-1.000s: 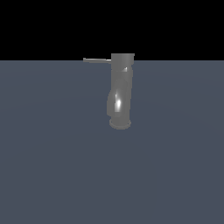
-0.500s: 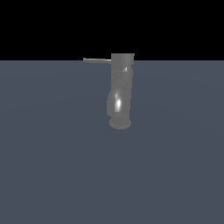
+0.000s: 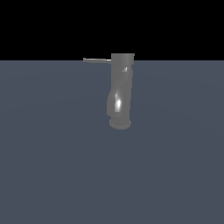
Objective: Turn on the faucet by rotating a designated handle.
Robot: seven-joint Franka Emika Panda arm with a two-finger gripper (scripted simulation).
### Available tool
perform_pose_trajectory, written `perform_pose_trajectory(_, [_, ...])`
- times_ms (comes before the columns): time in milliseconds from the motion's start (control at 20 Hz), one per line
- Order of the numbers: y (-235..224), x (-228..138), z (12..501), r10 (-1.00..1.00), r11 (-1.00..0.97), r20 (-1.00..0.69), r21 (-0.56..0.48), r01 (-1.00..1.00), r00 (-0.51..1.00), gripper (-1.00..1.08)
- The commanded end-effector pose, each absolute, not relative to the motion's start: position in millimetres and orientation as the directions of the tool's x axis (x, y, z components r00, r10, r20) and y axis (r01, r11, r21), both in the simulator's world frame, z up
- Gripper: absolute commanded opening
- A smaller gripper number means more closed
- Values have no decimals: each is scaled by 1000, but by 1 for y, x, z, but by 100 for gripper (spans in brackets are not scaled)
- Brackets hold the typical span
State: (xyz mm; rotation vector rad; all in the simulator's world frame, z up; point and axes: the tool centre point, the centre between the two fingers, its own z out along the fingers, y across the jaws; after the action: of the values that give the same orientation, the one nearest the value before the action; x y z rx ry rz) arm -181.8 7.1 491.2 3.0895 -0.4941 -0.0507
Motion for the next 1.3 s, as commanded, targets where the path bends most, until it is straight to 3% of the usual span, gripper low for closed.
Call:
perform_pose_trajectory(0, [9,-167,489,-368,-930,-29,16,-368,929,-100])
perform_pose_trajectory(1250, [35,-27,432,-828,-561,-21,9,-828,561,-100])
